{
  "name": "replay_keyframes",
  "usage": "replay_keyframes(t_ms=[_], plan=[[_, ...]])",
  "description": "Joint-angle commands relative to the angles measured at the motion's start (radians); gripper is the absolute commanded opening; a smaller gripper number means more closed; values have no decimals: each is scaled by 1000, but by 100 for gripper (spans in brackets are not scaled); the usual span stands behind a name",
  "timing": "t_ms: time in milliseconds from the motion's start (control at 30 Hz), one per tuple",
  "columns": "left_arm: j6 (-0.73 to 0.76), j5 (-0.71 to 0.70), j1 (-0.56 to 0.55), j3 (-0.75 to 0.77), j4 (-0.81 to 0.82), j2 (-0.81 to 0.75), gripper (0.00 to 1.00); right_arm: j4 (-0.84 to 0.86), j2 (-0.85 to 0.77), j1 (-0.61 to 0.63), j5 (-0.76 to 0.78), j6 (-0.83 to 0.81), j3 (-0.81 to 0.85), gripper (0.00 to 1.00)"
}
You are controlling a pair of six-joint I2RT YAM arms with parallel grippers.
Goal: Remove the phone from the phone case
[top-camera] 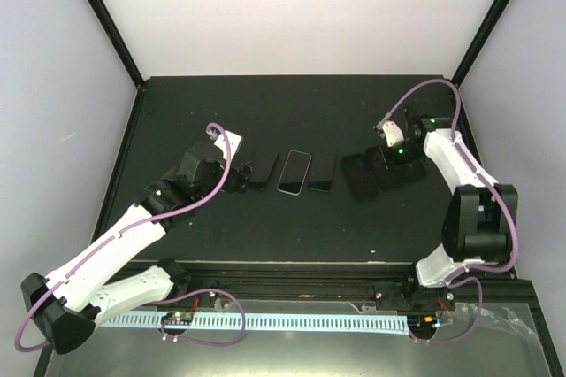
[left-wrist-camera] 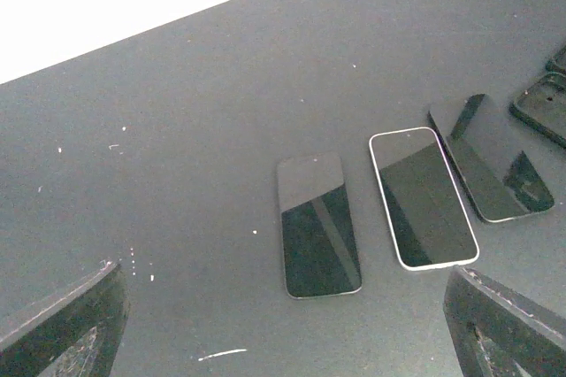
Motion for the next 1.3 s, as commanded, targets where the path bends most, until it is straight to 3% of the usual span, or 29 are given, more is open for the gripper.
replay_keyframes(t_ms=[0,167,267,500,600,733,867,1067,1267], plan=[[14,-59,9,8,10,3,99,-9,-142,-2,-21,-24,67,20],[10,-100,15,-2,21,-25,99,115,-368,-4,-61,62,38,25],[-5,-142,19,-4,24,-38,99,254,-498,-4,-61,127,-20,34],[-53,-249,24,-13,41,-77,99,619,-767,-5,-24,242,-282,99],[-74,-261,25,-13,53,-80,99,780,-841,-5,34,335,-421,100],[-95,-293,25,-11,56,-66,99,699,-829,-5,216,402,-369,100],[-109,-323,25,3,45,-66,99,715,-858,-15,249,444,-388,100],[-161,-456,25,5,41,-105,99,603,-868,-21,374,470,-237,100],[-139,-451,25,-29,93,-139,99,630,-889,-25,257,355,-282,100]])
